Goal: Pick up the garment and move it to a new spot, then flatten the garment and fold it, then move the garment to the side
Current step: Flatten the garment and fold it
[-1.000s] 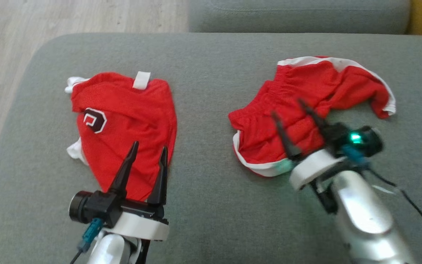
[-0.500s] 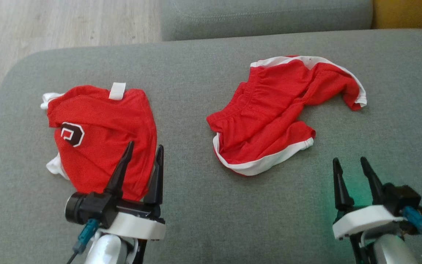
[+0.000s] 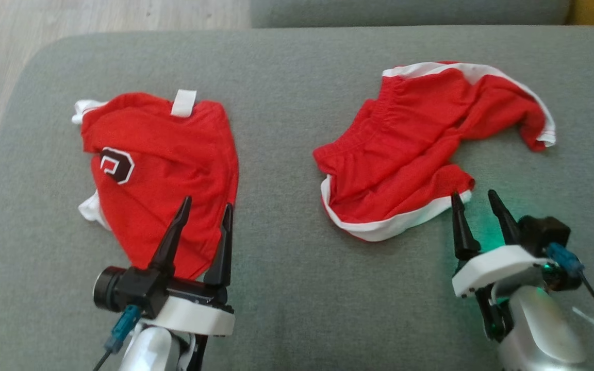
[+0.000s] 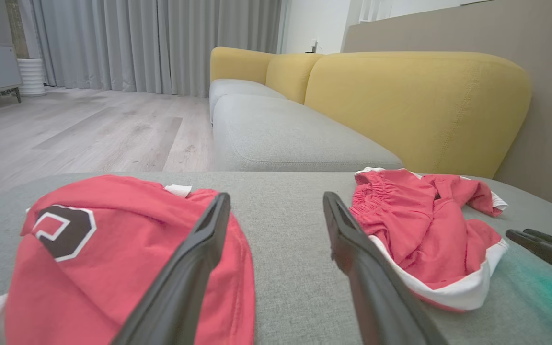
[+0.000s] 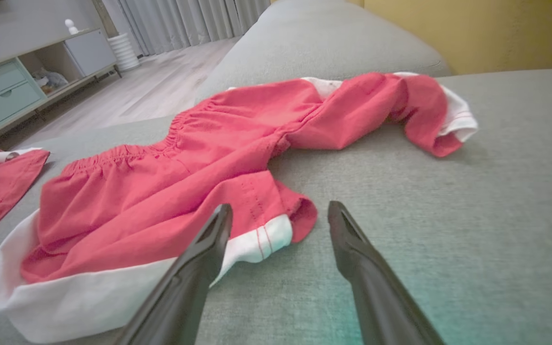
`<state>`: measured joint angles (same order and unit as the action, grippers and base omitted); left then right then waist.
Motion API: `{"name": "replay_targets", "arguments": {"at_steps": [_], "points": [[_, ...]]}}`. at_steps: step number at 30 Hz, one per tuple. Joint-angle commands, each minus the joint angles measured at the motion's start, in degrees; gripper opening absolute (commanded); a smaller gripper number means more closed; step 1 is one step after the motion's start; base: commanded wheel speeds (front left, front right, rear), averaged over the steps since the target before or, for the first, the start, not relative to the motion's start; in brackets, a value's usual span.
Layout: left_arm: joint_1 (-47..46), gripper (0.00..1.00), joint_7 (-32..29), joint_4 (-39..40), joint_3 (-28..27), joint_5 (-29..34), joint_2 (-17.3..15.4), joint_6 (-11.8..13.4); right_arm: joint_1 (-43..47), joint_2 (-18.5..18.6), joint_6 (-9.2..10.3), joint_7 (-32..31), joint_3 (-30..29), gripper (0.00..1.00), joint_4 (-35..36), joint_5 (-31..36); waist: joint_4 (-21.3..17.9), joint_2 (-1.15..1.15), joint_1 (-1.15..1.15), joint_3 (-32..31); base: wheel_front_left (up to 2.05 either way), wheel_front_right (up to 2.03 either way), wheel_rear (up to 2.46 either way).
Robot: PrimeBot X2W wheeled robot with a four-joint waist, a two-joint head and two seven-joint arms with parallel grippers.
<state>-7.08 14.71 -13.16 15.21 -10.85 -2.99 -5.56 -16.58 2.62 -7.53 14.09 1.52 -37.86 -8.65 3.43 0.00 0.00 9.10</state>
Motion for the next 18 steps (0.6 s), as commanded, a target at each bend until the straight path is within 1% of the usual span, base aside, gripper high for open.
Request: {"name": "replay_targets", "arguments": {"at_steps": [1,5,6,7,10,15,18], "points": [[-2.98,1.00,0.29,1.38,-1.27,0.27,0.07,-0.19,-2.24,0.26,0.04,0.06,1.54,1.00,0.36,0.09,0.84,0.00,0.00,0.77,0.00,0.00,0.00],[-3.49,1.00,0.29,1.10,-1.10,0.20,0.09,-0.27,-4.28,0.26,0.04,0.16,1.84,1.00,-3.28,0.25,1.75,0.00,0.00,1.52,0.00,0.00,0.00],[-3.56,1.00,0.29,1.04,-1.14,0.17,0.09,-0.27,-4.68,0.26,0.04,0.20,2.04,0.77,-4.04,0.20,1.85,0.00,0.00,1.61,0.00,0.00,0.00],[-3.63,1.00,0.29,0.97,-1.19,0.15,0.09,-0.28,-5.04,0.26,0.04,0.24,2.14,0.00,-4.72,0.12,1.91,0.00,0.00,1.66,0.00,0.00,0.00],[-3.67,1.00,0.29,0.79,-1.47,0.14,0.10,-0.22,-5.81,0.26,0.04,0.44,1.80,0.00,-6.23,0.00,1.66,0.00,0.00,1.48,0.00,0.00,0.00],[-3.33,1.00,0.29,0.65,-2.06,0.15,0.10,0.09,-5.92,0.26,0.04,0.70,-0.88,0.00,-6.78,0.97,0.26,0.00,0.00,0.52,0.00,0.00,0.00],[-3.09,1.00,0.29,0.88,-2.45,0.11,0.11,0.25,-5.37,0.26,0.04,0.81,-5.41,0.00,-5.78,3.12,-1.15,0.00,0.00,-0.39,0.00,0.00,0.00]]}}
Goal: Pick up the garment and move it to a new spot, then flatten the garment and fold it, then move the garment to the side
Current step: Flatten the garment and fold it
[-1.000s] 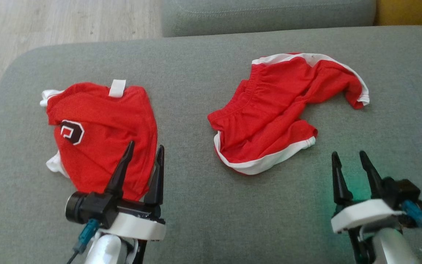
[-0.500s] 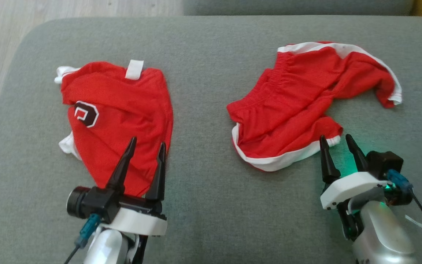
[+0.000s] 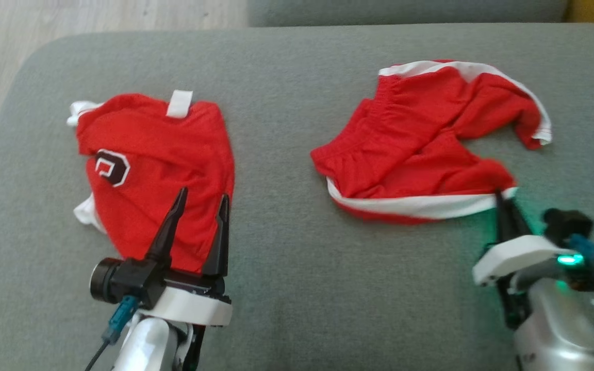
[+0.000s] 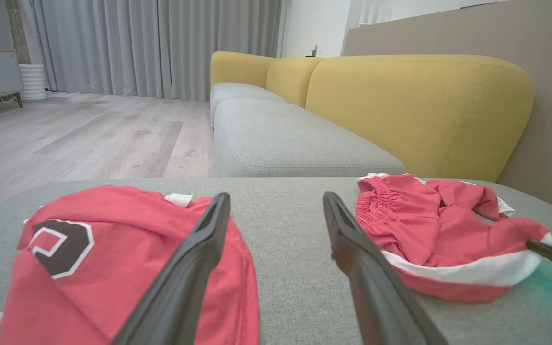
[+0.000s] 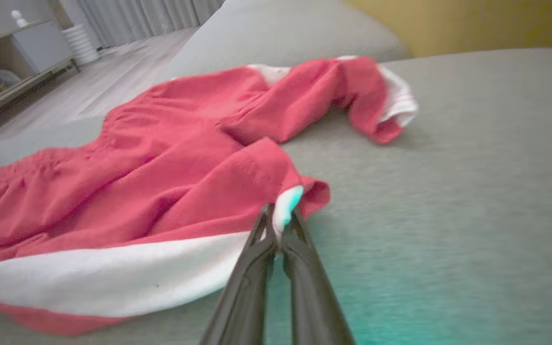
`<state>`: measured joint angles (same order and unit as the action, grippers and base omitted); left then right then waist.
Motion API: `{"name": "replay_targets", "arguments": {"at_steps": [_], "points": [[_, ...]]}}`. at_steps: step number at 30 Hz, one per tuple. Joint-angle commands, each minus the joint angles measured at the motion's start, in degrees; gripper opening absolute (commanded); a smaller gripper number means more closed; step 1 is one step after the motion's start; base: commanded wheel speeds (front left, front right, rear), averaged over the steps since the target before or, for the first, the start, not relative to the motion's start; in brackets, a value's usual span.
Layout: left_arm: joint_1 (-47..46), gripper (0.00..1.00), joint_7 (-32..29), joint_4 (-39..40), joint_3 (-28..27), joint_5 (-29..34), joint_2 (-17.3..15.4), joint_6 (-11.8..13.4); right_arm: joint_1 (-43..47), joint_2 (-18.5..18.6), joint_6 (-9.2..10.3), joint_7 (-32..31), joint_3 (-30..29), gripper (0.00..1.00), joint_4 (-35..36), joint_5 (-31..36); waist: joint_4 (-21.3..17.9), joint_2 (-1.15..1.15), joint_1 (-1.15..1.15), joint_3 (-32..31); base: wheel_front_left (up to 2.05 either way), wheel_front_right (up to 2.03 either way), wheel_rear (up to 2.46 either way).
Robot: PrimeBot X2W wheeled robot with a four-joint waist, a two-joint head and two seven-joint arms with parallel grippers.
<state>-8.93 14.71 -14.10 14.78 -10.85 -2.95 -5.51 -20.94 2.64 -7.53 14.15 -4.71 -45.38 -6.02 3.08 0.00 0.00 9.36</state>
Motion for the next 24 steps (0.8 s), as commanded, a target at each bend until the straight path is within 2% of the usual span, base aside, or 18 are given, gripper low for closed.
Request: {"name": "replay_targets", "arguments": {"at_steps": [1,11,16,17,18,24], "points": [[-1.14,1.00,0.29,1.94,-2.14,0.08,0.06,0.26,-0.78,0.24,0.04,0.77,-1.16,0.00,2.33,1.46,-1.27,0.00,0.00,-0.95,0.00,0.00,0.00],[-0.62,1.00,0.29,2.52,-1.78,-0.19,0.07,0.66,0.63,0.24,0.04,-1.76,-19.86,0.00,10.79,12.98,-3.95,0.00,0.00,-2.20,0.00,0.00,0.00],[-0.43,1.00,0.29,2.49,-1.56,-0.28,0.07,0.65,0.97,0.24,0.04,-4.78,-24.92,0.00,11.99,15.84,-3.87,0.00,0.00,-2.34,0.00,0.00,0.00],[-0.37,1.00,0.29,2.47,-1.56,-0.27,0.07,0.64,0.97,0.24,0.04,-4.77,-25.47,0.36,12.17,16.39,-3.83,0.00,0.00,-2.36,0.00,0.00,0.00],[-0.33,1.00,0.29,2.43,-1.55,-0.26,0.07,0.62,0.95,0.24,0.04,-4.52,-25.68,1.00,12.29,16.79,-3.78,0.00,0.00,-2.39,0.00,0.00,0.00],[-0.04,1.00,0.29,2.23,-1.60,-0.20,0.07,0.55,1.04,0.24,0.04,-0.90,-21.67,1.00,13.71,15.95,-3.64,0.00,0.00,-2.87,0.00,0.00,0.00]]}}
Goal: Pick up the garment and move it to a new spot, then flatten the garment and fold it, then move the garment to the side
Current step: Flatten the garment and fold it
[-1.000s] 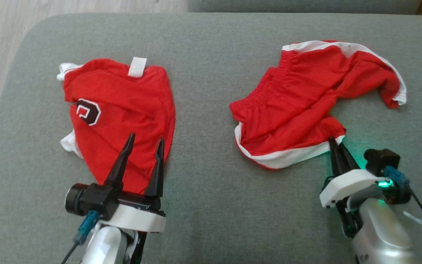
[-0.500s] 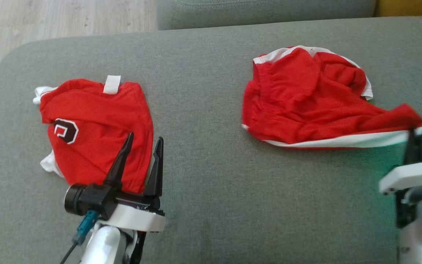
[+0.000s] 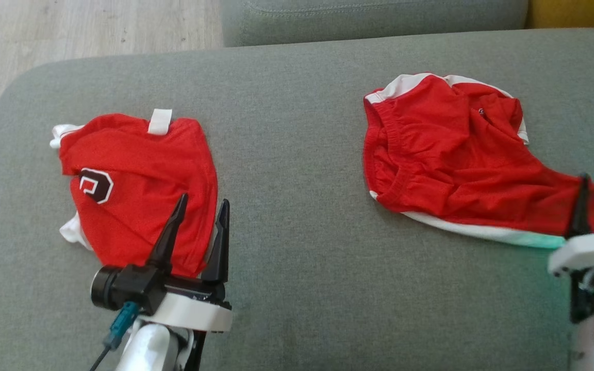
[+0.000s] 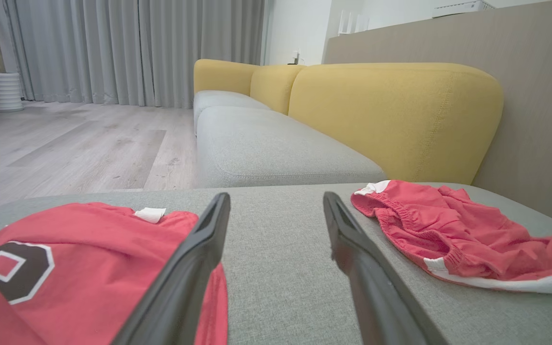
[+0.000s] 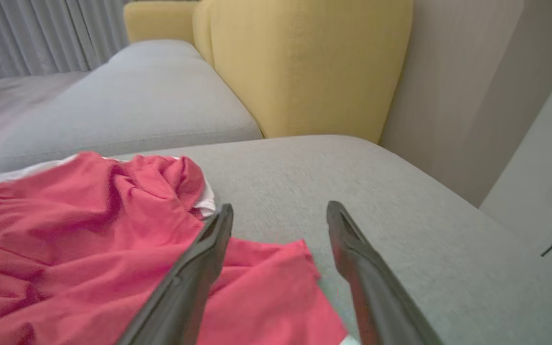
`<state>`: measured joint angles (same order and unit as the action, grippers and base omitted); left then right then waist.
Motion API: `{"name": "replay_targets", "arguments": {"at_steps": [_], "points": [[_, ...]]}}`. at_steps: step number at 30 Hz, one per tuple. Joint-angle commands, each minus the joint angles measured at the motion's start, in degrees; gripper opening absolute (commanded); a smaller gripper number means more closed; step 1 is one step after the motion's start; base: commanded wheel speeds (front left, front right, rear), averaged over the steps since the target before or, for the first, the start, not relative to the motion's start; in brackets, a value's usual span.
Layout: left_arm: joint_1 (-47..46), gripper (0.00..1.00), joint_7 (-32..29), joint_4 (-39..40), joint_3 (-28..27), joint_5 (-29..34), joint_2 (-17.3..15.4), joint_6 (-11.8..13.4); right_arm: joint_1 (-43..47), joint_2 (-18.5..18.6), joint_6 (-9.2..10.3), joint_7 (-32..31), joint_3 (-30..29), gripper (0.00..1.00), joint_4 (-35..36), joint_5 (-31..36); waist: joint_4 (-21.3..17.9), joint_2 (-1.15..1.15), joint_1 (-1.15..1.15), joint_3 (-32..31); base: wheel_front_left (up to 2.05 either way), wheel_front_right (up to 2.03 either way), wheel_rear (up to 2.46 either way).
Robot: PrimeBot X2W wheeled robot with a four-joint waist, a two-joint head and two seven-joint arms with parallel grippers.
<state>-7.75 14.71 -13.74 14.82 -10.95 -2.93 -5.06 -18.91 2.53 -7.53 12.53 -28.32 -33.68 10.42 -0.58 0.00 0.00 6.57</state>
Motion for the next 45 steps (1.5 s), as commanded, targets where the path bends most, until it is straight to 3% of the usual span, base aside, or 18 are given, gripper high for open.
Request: {"name": "replay_targets", "arguments": {"at_steps": [1,9,16,24,35,36,37,45], "points": [[-1.16,1.00,0.29,1.85,-1.64,-0.10,0.05,0.08,-0.73,0.35,0.04,1.25,3.55,1.00,2.49,-1.64,0.03,0.00,0.00,-0.21,0.00,0.00,0.00],[-0.92,1.00,0.29,1.93,-1.17,-0.04,0.05,0.08,5.87,0.35,0.04,2.43,24.28,1.00,11.94,-11.54,0.59,0.00,0.00,-0.65,0.00,0.00,0.00],[-1.40,1.00,0.29,1.99,-0.70,0.10,0.05,0.03,7.50,0.35,0.04,0.61,37.08,1.00,11.49,-11.01,2.28,0.00,0.00,0.81,0.00,0.00,0.00],[-2.65,1.00,0.29,1.72,0.26,-0.26,0.05,-0.22,3.41,0.35,0.04,-3.14,41.16,1.00,5.57,-9.11,4.70,0.00,0.00,3.18,0.00,0.00,0.00],[-4.32,1.00,0.29,1.61,1.44,-0.94,0.05,-0.21,-4.01,0.35,0.04,-3.26,40.20,1.00,-5.15,-7.58,7.25,0.00,0.00,5.93,0.00,0.00,0.00],[-4.42,1.00,0.29,1.59,1.49,-1.00,0.05,-0.18,-4.48,0.35,0.04,-3.19,40.23,0.80,-5.86,-7.49,7.31,0.00,0.00,6.00,0.00,0.00,0.00],[-4.50,1.00,0.29,1.53,1.54,-1.06,0.05,-0.14,-4.86,0.35,0.04,-3.01,40.35,0.00,-6.49,-7.46,7.33,0.00,0.00,6.02,0.00,0.00,0.00],[-4.53,1.00,0.29,0.71,1.70,-1.04,0.05,0.00,-6.08,0.35,0.04,0.55,47.11,0.00,-6.75,-12.56,6.54,0.00,0.00,4.42,0.00,0.00,0.00]]}}
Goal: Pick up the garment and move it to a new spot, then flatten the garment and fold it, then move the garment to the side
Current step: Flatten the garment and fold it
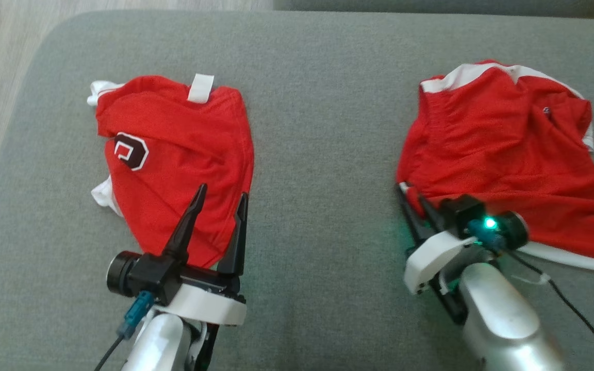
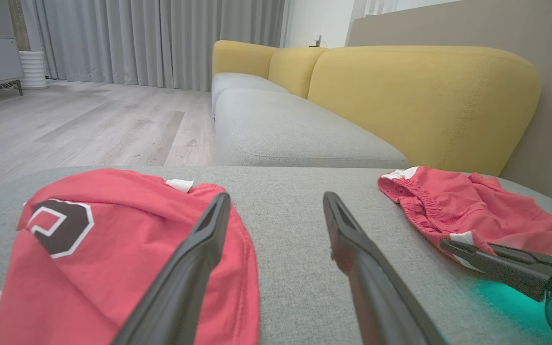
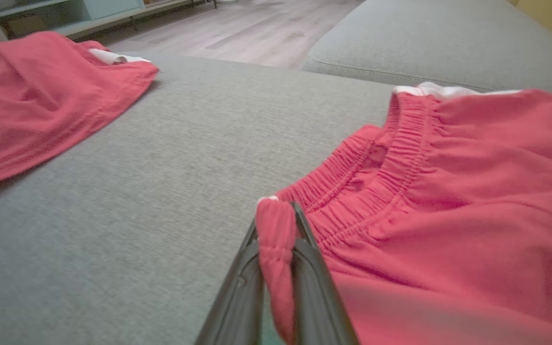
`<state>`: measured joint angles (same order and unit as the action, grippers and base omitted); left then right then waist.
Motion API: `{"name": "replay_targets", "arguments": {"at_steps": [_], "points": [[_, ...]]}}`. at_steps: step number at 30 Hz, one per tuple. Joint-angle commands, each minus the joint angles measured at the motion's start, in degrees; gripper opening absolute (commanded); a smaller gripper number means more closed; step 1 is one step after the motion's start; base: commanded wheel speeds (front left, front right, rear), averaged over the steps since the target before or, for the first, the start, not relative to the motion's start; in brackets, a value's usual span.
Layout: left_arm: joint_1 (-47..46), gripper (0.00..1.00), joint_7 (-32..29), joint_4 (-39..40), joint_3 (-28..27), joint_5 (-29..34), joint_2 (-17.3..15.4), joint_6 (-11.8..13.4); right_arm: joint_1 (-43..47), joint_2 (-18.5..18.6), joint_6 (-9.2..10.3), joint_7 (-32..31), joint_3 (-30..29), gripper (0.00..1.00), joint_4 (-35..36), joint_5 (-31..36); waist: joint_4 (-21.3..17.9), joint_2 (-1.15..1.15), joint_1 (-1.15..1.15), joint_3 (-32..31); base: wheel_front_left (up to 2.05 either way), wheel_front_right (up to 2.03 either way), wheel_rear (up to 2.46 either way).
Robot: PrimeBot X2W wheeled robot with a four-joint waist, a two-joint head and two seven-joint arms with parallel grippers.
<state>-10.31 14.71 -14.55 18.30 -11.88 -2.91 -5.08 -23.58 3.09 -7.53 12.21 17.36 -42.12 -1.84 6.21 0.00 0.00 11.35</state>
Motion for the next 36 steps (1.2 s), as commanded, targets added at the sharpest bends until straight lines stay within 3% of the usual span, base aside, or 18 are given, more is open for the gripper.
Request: {"name": "replay_targets", "arguments": {"at_steps": [1,11,12,13,19,30,36], "points": [[-1.86,1.00,0.29,1.48,-1.79,-0.08,0.03,0.04,-1.32,-0.22,0.04,1.07,2.88,0.00,1.97,-1.14,-0.40,0.00,0.00,-0.68,0.00,0.00,0.00],[-0.83,1.00,0.29,1.04,-2.10,-0.04,0.03,0.24,-0.30,-0.22,0.04,0.00,16.40,0.03,4.23,-7.20,-1.58,0.00,0.00,-3.14,0.00,0.00,0.00],[-0.68,1.00,0.29,1.03,-2.17,-0.04,0.03,0.29,-0.26,-0.22,0.04,0.11,16.82,0.92,4.42,-7.09,-1.73,0.00,0.00,-3.34,0.00,0.00,0.00],[-0.53,1.00,0.29,1.01,-2.23,-0.03,0.03,0.30,-0.06,-0.22,0.04,0.26,16.96,1.00,4.70,-7.49,-1.89,0.00,0.00,-3.56,0.00,0.00,0.00],[0.15,1.00,0.29,1.18,-2.98,0.25,0.03,0.31,0.97,-0.22,0.04,1.45,13.99,1.00,7.13,-9.17,-3.28,0.00,0.00,-4.53,0.00,0.00,0.00],[1.51,1.00,0.29,1.93,-3.54,0.48,0.03,0.42,9.46,-0.22,0.04,2.72,-5.67,1.00,15.52,-6.65,-6.12,0.00,0.00,-6.08,0.00,0.00,0.00],[1.59,1.00,0.29,2.14,-3.29,0.60,0.03,0.35,12.44,-0.22,0.04,2.76,-10.17,1.00,17.98,-5.25,-6.69,0.00,0.00,-5.52,0.00,0.00,0.00]]}}
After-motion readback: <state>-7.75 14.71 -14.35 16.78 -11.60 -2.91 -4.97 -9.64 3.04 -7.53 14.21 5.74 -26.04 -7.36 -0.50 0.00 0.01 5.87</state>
